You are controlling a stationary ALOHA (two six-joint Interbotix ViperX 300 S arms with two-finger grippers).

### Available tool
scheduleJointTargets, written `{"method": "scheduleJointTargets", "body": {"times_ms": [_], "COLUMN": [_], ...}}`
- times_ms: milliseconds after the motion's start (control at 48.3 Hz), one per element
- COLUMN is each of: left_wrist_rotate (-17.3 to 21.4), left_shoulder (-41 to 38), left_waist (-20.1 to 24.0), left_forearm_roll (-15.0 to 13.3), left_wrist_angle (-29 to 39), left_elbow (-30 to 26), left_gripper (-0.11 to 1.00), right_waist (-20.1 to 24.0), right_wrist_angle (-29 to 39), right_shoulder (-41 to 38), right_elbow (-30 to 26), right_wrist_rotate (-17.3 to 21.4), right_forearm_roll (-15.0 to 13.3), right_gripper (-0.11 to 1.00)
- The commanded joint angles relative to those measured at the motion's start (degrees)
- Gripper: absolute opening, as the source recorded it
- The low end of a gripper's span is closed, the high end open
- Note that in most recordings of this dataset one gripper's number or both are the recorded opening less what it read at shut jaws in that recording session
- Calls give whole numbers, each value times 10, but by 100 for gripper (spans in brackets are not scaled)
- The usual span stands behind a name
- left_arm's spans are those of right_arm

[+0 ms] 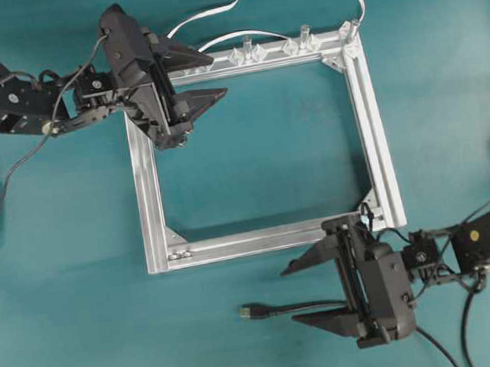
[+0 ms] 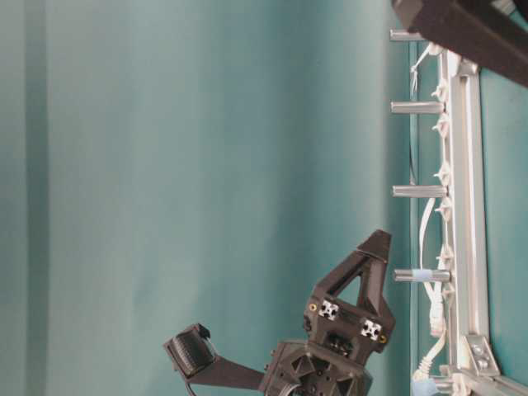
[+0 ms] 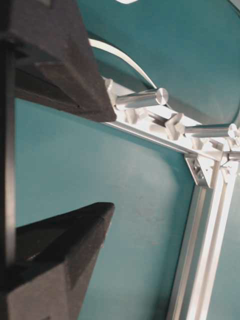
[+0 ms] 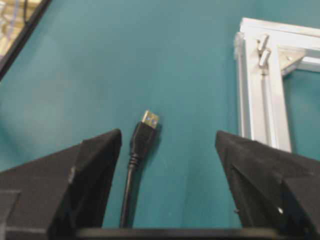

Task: Insert the wire through the string loop located on the right side.
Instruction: 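Move the right gripper down over the black USB cable near its plug, then close the right gripper on the USB cable just behind the plug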

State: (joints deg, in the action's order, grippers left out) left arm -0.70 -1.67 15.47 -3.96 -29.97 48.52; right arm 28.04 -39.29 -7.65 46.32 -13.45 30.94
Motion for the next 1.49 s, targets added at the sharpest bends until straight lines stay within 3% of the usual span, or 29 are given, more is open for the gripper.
{"method": "scheduleJointTargets", "body": {"times_ms": [0, 663, 1140, 1471], "left_wrist_rotate": [-3, -3, -3, -3], "left_shoulder": [12, 11, 10, 10], "left_waist": [-1, -1, 0, 0], "left_forearm_roll": [2, 2, 2, 2], "left_wrist_angle": [-3, -3, -2, -2], "left_elbow": [-7, -5, -4, -4], "left_gripper": [73, 72, 72, 72], "right_waist": [11, 11, 20, 20], "right_wrist_angle": [-3, -1, 39, 43], "right_shoulder": [15, -33, -83, -95], "right_elbow": [-13, -18, -47, -47], "right_wrist_rotate": [-11, -9, 10, 11], "right_forearm_roll": [27, 33, 32, 32], "right_gripper": [85, 85, 84, 68]}}
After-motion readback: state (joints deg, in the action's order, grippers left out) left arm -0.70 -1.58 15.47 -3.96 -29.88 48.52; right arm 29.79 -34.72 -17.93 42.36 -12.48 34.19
